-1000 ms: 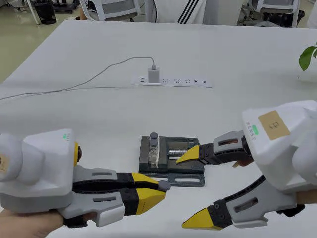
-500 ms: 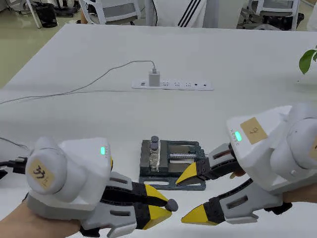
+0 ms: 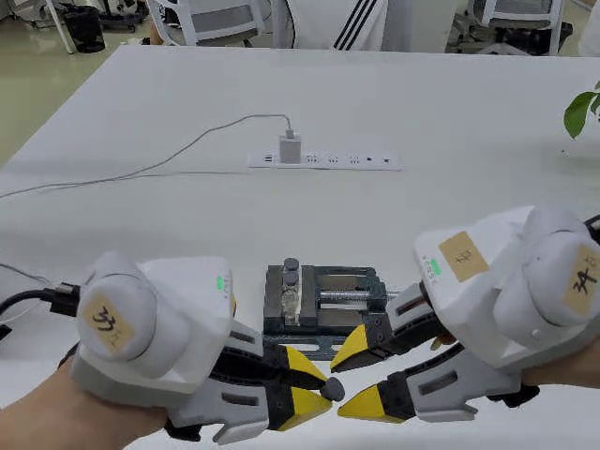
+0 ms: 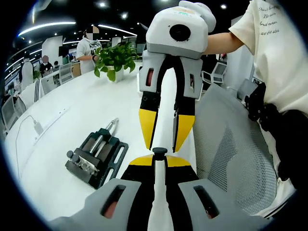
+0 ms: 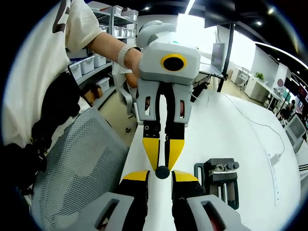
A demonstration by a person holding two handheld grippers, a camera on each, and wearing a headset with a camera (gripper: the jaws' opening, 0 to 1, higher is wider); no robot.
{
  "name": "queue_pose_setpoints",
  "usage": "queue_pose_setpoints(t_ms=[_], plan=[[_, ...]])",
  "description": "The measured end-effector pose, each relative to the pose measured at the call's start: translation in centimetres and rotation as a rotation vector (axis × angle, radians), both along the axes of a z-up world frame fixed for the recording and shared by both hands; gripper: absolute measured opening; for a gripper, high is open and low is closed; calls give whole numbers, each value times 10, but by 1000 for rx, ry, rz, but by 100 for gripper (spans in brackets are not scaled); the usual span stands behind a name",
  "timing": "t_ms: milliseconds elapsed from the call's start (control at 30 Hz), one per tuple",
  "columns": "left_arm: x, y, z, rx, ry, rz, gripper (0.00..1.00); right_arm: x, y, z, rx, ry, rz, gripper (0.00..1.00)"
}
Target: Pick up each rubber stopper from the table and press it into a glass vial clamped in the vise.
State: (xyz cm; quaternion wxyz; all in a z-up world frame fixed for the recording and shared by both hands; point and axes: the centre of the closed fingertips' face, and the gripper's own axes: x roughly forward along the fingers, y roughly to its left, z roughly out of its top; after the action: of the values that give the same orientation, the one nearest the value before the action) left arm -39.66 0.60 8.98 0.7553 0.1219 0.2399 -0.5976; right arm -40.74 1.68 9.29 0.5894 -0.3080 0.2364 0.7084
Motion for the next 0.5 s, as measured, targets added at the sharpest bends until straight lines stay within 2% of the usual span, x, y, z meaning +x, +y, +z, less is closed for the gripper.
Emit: queue_pose_setpoints(t_ms=[267, 433, 500], plan=[[0, 1, -1, 0, 8, 5, 3, -2, 0, -3, -12, -2, 14, 13], [0, 2, -1, -12, 47, 32, 3, -1, 1, -3, -22, -17, 24, 12], [0, 2, 0, -17, 49, 35, 3, 0, 2, -2, -21, -14, 21, 12]])
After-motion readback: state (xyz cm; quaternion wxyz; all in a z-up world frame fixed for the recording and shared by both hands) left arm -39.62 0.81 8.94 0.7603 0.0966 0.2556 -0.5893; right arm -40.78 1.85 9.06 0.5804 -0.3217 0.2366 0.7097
